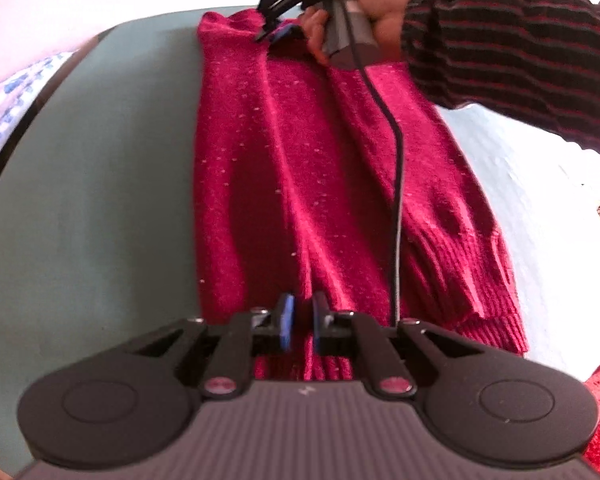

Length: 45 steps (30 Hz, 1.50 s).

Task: Fold clothes

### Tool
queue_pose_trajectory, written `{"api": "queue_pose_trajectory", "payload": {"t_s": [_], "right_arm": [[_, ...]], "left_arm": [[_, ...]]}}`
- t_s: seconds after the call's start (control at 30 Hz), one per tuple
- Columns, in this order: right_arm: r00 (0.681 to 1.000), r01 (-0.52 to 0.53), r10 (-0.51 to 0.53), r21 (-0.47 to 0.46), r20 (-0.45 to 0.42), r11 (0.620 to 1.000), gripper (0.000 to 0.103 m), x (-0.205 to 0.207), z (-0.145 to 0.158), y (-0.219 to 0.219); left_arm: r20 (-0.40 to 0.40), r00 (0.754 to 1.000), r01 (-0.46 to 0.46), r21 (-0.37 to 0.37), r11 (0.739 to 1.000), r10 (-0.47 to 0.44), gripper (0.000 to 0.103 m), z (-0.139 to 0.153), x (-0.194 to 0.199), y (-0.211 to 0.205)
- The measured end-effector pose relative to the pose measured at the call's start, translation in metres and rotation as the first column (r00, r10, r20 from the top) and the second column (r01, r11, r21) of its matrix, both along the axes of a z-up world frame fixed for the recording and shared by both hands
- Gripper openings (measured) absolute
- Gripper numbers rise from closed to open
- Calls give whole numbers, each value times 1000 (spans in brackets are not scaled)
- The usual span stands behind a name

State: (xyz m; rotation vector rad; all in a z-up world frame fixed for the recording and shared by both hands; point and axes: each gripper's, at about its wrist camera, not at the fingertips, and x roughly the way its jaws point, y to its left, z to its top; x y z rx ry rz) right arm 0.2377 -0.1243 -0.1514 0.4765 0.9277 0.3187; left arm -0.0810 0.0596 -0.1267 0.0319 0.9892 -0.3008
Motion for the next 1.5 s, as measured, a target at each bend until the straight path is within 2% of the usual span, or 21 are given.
{"api": "queue_pose_trajectory", "payload": {"t_s": [0.13, 0.23, 0.27, 0.33, 0.47, 0.57, 0.67, 0.77, 0.8, 0.9, 0.97, 1.03, 1.1, 1.13, 1.2, 1.27, 1.3, 1.33, 1.37, 1.43, 1.5], "right_arm": [[1000, -30, 30, 11, -4, 999, 19, -3, 5, -5], [997, -74, 75, -9, 19, 997, 27, -18, 19, -15], [996, -88, 89, -23, 28, 996, 28, -26, 23, -19], [991, -120, 122, -41, 48, 992, 31, -43, 29, -25], [976, -216, 215, 36, 40, 976, 31, -71, 26, -18], [962, -268, 272, 112, -20, 957, 31, -82, 14, -1], [954, -286, 293, 112, -57, 952, 31, -90, 2, 8], [960, -266, 272, 90, -71, 960, 18, -93, -7, 2], [962, -261, 265, 76, -64, 962, 15, -95, -5, 0], [960, -281, 281, -4, -14, 960, 29, -114, 9, -5], [949, -315, 316, -39, 15, 948, 29, -132, 18, -7], [939, -342, 343, -30, 16, 939, 29, -150, 21, -11], [926, -376, 376, 12, -6, 926, 29, -166, 19, -15], [918, -396, 397, 38, -18, 918, 28, -172, 16, -14], [893, -446, 450, 81, -29, 891, 25, -184, 12, -8], [870, -487, 491, 73, -50, 870, 25, -194, 7, -3], [867, -492, 494, 40, -69, 870, 25, -197, 4, -2], [868, -491, 489, -1, -89, 871, 24, -200, 0, -1], [870, -488, 485, -24, -87, 872, 17, -203, -2, -3], [871, -487, 484, -21, -83, 873, 17, -204, -3, -7], [874, -482, 479, -25, -79, 876, 19, -203, -2, -9]], "left_arm": [[12, 1000, 21, -18, 1000, -21, 26, 6, -2, 7], [18, 1000, 15, -56, 998, -14, 43, 17, -19, 29], [15, 1000, 18, -68, 998, -17, 46, 19, -25, 35], [8, 1000, 23, -91, 996, -22, 46, 24, -37, 48], [0, 1000, 30, -165, 986, -30, 46, 25, -41, 56], [-40, 997, 57, -162, 985, -64, 46, 11, -30, 41], [-75, 993, 80, -156, 985, -92, 47, -1, -32, 31], [-66, 992, 97, -165, 981, -110, 56, -2, -46, 28], [-66, 992, 99, -164, 981, -111, 56, -2, -48, 27], [-45, 992, 110, -127, 986, -116, 55, 8, -55, 25], [-10, 995, 103, -85, 991, -104, 55, 15, -56, 26], [16, 995, 95, -55, 994, -94, 55, 17, -54, 25], [-6, 996, 84, -71, 994, -85, 50, 8, -44, 26], [-26, 996, 82, -91, 992, -85, 40, 2, -39, 28], [-31, 995, 87, -109, 990, -91, 37, -5, -38, 25], [-21, 995, 97, -116, 988, -101, 37, -5, -41, 26], [-27, 994, 97, -128, 987, -101, 37, -5, -42, 27], [-33, 994, 96, -140, 986, -102, 37, -5, -43, 28], [-38, 993, 104, -138, 985, -110, 36, -4, -43, 28], [-51, 991, 114, -131, 985, -122, 32, 1, -42, 30], [-27, 993, 110, -148, 983, -115, 32, 14, -41, 34]]}}
